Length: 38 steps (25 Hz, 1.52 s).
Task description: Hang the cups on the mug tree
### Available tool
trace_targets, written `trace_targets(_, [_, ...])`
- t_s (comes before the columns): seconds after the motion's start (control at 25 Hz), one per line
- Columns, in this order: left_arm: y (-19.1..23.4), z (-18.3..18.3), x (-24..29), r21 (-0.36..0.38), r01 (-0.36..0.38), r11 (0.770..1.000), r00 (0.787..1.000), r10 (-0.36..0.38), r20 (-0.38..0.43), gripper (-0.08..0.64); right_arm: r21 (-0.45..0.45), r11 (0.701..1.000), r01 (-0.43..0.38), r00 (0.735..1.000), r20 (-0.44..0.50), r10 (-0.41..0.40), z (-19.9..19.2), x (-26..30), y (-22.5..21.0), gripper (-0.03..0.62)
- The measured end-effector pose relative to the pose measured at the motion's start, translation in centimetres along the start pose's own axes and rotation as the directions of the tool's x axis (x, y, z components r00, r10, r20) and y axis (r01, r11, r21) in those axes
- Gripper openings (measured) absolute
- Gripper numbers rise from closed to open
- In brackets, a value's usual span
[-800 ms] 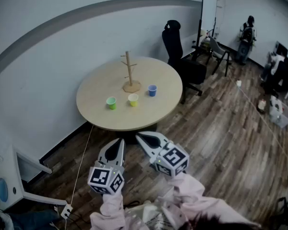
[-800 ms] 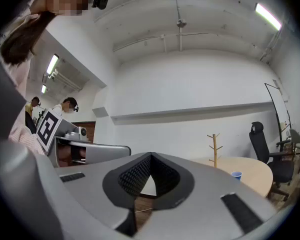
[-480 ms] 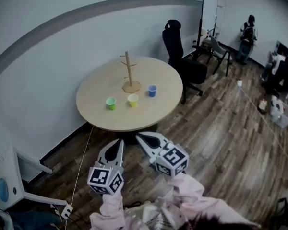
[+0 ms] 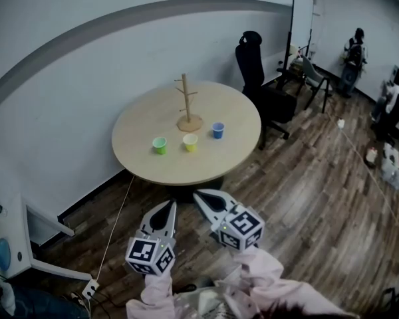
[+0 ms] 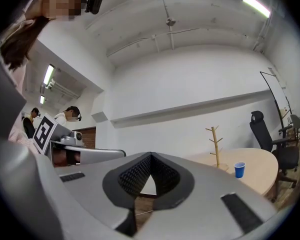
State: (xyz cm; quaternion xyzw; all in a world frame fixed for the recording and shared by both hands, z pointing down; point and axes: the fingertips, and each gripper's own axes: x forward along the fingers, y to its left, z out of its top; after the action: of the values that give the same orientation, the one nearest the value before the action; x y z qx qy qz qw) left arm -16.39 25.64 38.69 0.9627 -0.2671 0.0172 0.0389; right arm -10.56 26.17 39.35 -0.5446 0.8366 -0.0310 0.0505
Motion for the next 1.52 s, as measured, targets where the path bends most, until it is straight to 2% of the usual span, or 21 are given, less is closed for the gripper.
trace_targets(0.32, [0.6,-0.8,1.0,-0.007,-0.017,1.000,1.000,0.017,-0.025,0.002,0.029,0.999,-0.020,1.000,-0.015,0.021,-0.6,1.1,-1.1,-0.014])
trace_targets(0.68, [3.7,-0.8,3.7,-0.017,-0.029,0.999,0.999,0.029,-0.025,0.002,0.025,0.999,-0.038,0.999,-0.027,0.039,-1.0,4.6,-3.0,-0.014])
trace_targets(1.52, [12.0,-0.8,10.6,-0.046,0.016,0.999,0.999,-0.018,-0.045,0.002,0.039,0.999,0.017,0.998,-0.063,-0.015,-1.9,13.5,-8.9,-0.014])
